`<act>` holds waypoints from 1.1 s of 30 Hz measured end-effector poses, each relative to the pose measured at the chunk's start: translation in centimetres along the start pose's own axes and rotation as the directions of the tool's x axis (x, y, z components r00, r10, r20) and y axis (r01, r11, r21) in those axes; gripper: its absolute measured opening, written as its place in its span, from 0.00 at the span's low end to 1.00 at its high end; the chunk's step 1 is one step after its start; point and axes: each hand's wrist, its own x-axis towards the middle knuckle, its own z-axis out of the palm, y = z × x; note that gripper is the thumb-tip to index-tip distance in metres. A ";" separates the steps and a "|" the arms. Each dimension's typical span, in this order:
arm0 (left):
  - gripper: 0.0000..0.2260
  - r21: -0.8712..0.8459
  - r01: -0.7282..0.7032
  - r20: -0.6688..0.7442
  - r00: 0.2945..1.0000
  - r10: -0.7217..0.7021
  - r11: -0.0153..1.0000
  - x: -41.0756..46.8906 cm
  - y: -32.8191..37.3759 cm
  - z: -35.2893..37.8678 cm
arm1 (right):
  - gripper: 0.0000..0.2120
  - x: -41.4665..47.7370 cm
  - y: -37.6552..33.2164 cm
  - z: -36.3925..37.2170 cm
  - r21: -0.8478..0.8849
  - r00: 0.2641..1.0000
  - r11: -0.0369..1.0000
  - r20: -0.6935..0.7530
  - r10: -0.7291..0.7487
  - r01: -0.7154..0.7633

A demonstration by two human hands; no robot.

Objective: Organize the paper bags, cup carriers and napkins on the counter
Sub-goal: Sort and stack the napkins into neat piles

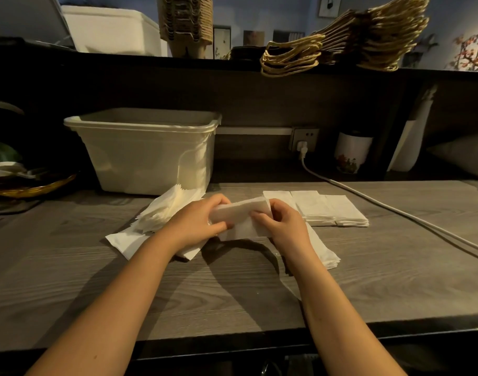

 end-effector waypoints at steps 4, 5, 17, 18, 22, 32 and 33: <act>0.14 0.073 -0.139 -0.105 0.984 0.146 0.988 -0.2 0.9 0.1 | 0.03 -0.1 -0.2 0.2 -0.027 0.997 0.997 0.022 -0.070 0.070; 0.12 0.077 -0.169 -0.103 0.979 0.177 0.983 -0.3 1.0 0.2 | 0.03 -0.1 -0.3 0.3 -0.020 0.996 0.996 0.033 -0.085 0.086; 0.04 -0.199 -0.199 -0.279 0.950 0.139 0.960 -0.3 2.3 2.3 | 0.17 -0.5 -1.0 0.5 0.418 0.948 0.861 0.248 0.198 -0.289; 0.04 -0.219 -0.189 -0.295 0.948 0.119 0.957 -0.2 2.6 2.6 | 0.17 -0.5 -1.0 0.5 0.415 0.934 0.848 0.275 0.227 -0.328; 0.06 -0.323 -0.132 -0.294 0.955 0.033 0.937 -0.1 2.7 3.0 | 0.12 -0.5 -0.8 0.4 0.441 0.925 0.817 0.242 0.292 -0.373; 0.35 -0.447 -0.057 -0.089 0.996 0.020 0.893 -0.6 3.6 3.9 | 0.12 0.5 -2.0 -2.2 0.145 0.965 0.955 0.018 0.261 -0.260; 0.35 -0.519 -0.071 -0.075 0.996 0.037 0.852 -0.5 3.5 3.9 | 0.10 0.6 -2.1 -3.1 0.105 0.966 0.961 0.023 0.256 -0.257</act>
